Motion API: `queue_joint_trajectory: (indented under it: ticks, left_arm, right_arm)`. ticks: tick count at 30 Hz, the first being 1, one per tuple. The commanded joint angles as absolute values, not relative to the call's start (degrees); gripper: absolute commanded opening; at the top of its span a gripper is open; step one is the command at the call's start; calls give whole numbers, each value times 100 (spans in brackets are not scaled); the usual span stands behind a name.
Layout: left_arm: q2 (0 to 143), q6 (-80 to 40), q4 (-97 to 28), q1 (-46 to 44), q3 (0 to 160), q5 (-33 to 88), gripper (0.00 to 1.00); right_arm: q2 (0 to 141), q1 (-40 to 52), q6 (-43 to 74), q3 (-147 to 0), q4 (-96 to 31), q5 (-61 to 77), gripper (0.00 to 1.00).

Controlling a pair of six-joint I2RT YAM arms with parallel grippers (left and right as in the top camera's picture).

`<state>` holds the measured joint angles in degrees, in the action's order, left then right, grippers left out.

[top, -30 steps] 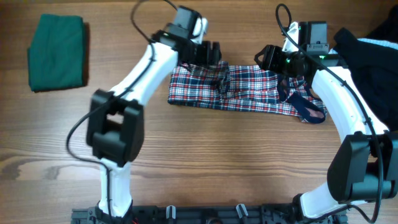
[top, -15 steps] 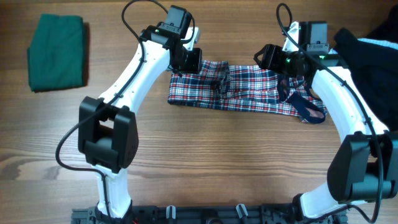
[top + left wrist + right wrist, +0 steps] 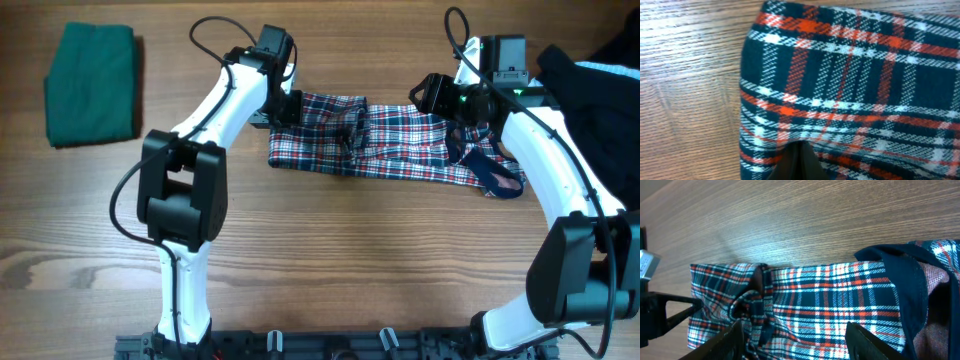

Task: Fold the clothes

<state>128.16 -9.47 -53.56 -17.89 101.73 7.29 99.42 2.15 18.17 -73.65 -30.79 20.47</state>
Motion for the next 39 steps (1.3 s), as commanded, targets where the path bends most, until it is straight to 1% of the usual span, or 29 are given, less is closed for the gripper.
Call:
queue_joint_trajectory:
  ticks: [1, 7, 13, 22, 29, 39]
  left_arm:
    - [13006, -895, -5120, -1765, 10200, 694, 4]
    - [13406, -902, -5144, -1538, 10200, 674, 4]
    - [13465, -902, -5133, -943, 10200, 674, 4]
    - [13465, -899, -5170, -209, 10200, 635, 4]
    - [13465, -897, -5256, -281, 10200, 635, 4]
    - [13465, -895, -5256, -545, 10200, 633, 4]
  right_arm:
    - [9898, 215, 1957, -7426, -3024, 1949, 65]
    - [9898, 97, 1966, -7426, -3162, 1946, 65]
    - [9898, -298, 1925, -7426, -3465, 1946, 66]
    - [9898, -454, 1817, -7426, -3688, 1787, 66]
    - [9990, -493, 1973, -7424, -3896, 1428, 66]
    - [10534, -733, 1946, -7417, -4421, 1404, 69]
